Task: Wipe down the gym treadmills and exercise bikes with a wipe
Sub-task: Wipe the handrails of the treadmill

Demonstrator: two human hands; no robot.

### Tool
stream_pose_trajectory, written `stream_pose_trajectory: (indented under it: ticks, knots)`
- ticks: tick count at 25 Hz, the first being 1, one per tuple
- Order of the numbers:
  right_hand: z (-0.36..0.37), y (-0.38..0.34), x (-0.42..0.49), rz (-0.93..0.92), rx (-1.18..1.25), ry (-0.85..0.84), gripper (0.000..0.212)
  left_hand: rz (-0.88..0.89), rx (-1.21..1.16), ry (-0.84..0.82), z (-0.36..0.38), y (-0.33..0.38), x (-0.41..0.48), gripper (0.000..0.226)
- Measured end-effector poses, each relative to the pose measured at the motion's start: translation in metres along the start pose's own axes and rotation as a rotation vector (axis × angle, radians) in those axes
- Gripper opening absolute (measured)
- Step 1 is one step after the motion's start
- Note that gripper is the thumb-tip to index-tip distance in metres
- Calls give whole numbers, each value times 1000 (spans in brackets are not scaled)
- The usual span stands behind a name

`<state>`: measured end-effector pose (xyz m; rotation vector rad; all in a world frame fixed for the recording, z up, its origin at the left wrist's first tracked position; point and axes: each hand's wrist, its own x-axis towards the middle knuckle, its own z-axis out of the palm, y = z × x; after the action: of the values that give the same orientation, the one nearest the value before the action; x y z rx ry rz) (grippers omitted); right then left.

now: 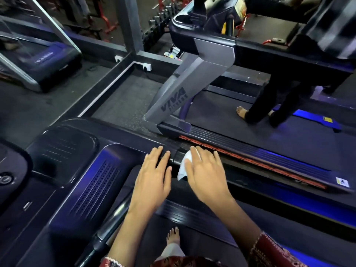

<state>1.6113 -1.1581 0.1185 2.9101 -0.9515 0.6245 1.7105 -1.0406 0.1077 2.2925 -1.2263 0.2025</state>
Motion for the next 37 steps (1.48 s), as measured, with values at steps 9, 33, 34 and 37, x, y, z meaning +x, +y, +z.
stream_pose_trajectory:
  ticks: [9, 33, 34, 37]
  knots:
    - [-12, 72, -65, -63, -25, 127, 52, 154, -26, 6, 10, 24, -7, 44]
    - [8, 231, -195, -131, 10, 645, 42, 504, -189, 219, 151, 206, -101, 52]
    - [22, 234, -193, -126, -2, 681, 46, 534, -197, 266, 169, 201, -101, 52]
    - [49, 237, -183, -129, 3, 825, 53, 604, -222, 409, 206, 189, -93, 53]
